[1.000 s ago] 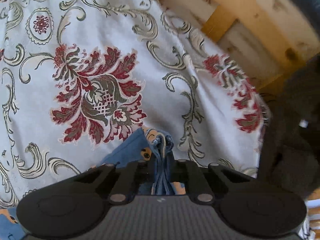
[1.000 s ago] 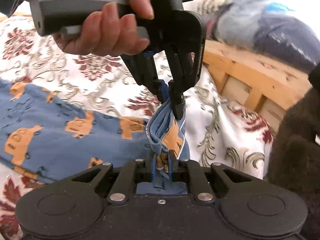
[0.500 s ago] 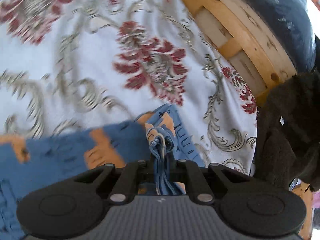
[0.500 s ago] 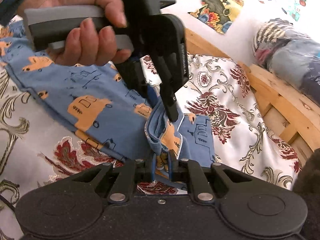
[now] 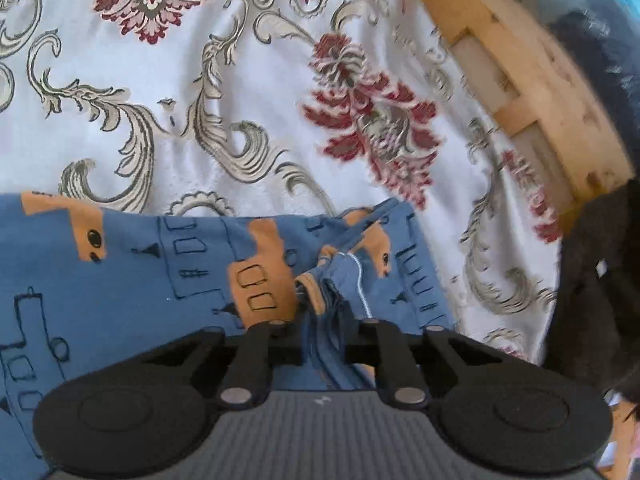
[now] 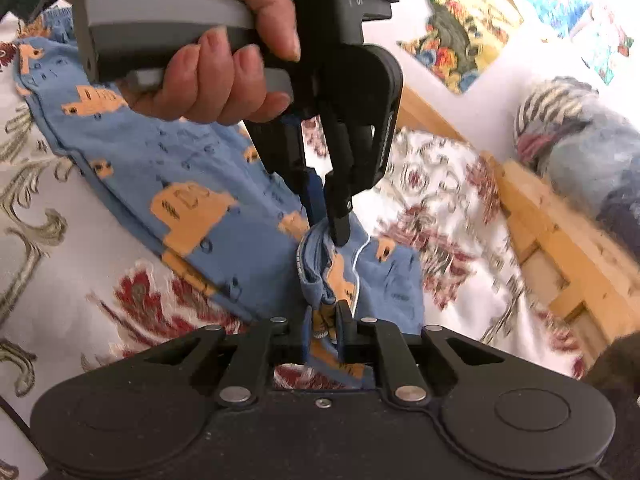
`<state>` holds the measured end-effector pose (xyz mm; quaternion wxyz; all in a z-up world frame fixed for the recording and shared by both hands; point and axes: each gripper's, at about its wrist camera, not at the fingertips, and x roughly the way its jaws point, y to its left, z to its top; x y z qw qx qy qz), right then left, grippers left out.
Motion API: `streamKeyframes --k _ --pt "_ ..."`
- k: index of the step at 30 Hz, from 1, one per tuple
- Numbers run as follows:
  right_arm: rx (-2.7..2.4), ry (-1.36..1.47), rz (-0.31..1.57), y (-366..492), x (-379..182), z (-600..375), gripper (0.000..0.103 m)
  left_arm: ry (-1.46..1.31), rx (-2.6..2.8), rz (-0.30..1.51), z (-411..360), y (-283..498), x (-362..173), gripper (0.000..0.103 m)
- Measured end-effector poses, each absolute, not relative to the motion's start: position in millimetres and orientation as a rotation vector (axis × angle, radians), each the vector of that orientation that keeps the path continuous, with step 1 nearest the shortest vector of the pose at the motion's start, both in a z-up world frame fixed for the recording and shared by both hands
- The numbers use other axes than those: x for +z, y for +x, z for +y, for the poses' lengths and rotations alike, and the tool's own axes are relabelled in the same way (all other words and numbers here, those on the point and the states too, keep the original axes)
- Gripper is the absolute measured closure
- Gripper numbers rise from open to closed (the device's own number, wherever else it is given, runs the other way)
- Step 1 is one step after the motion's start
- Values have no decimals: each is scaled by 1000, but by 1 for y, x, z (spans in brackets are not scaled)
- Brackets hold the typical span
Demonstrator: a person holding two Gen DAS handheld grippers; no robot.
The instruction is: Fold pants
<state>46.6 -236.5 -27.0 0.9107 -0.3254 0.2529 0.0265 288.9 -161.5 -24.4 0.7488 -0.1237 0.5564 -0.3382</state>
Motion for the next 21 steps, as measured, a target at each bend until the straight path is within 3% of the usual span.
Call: streamKeyframes --k 9,21 --pt "176 -676 491 46 -8 -185 91 -224 -786 1151 -116 283 2 92" --pt "395 -721 505 52 -10 -111 91 -248 -744 1124 -12 282 -6 92"
